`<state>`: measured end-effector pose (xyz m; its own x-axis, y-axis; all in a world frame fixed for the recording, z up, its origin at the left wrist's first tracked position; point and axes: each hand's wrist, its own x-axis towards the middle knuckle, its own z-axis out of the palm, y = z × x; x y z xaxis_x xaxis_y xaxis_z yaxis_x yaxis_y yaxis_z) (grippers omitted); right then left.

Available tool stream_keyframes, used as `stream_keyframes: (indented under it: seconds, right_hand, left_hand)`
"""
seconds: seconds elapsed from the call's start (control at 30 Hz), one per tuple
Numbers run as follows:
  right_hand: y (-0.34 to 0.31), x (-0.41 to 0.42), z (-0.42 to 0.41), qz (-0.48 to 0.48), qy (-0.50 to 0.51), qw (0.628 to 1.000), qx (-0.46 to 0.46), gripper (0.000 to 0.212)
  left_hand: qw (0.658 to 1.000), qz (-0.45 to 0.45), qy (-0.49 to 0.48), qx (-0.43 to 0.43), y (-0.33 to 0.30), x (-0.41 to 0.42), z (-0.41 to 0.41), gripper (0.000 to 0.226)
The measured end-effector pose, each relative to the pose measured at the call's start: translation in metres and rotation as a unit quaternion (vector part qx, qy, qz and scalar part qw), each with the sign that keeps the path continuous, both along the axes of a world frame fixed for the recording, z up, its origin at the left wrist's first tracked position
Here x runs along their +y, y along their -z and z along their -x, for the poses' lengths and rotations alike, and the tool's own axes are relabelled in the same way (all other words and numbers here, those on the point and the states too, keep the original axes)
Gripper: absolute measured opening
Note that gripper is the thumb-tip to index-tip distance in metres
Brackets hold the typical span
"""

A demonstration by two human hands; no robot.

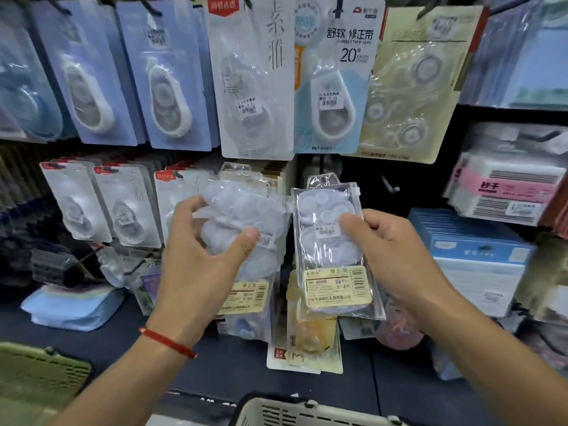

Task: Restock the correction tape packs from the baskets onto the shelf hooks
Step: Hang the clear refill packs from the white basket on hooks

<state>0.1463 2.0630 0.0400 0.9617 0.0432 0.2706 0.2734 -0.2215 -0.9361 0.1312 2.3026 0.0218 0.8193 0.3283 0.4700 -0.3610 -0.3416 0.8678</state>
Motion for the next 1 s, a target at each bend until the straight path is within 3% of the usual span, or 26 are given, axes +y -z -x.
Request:
stream_keyframes:
  seconds: [0.13,0.27,0.33,0.4,0.43,0.5,0.6,0.7,0.87,1.0]
  right_hand:
    - [0.001,0.002,-0.004,-0.011,-0.002,1.000,0.013,0.066]
    - [0.003,0.002,-0.009,0.021,0.024,0.999,0.015,0.055]
    - [0.004,0.000,-0.011,0.133,0.076,0.988,-0.003,0.043]
    - [0.003,-0.001,-0.010,0.264,0.162,0.949,-0.055,0.037]
    - [0.001,0.000,-0.007,0.277,0.176,0.941,-0.084,0.035]
    - [0.000,0.005,-0.002,0.233,0.113,0.961,-0.093,0.032]
    - [0.008,0.019,0.007,0.215,-0.009,0.976,-0.045,0.045]
    - [0.016,0.026,0.007,0.186,-0.024,0.982,-0.033,0.032]
    - [0.012,0.012,0.003,0.066,-0.034,0.997,-0.006,0.006]
    - [0.007,0.006,0.001,-0.008,-0.017,1.000,0.017,0.009]
  left_hand:
    - [0.999,0.013,-0.022,-0.038,0.000,0.008,-0.004,0.065]
    - [0.997,0.045,-0.026,-0.055,-0.005,0.008,-0.005,0.063]
    - [0.996,0.065,-0.018,-0.059,-0.006,0.004,-0.002,0.060]
    - [0.996,0.075,-0.004,-0.056,-0.007,0.000,0.002,0.058]
    - [0.995,0.086,0.010,-0.050,-0.007,-0.003,0.002,0.059]
    - [0.990,0.129,0.056,-0.019,-0.004,-0.009,0.002,0.068]
    - [0.965,0.212,0.141,0.058,0.002,-0.024,0.003,0.082]
    - [0.946,0.251,0.174,0.104,0.004,-0.035,0.006,0.094]
    - [0.941,0.278,0.164,0.101,0.003,-0.030,0.000,0.061]
    - [0.974,0.211,0.066,0.049,0.001,-0.021,-0.003,0.051]
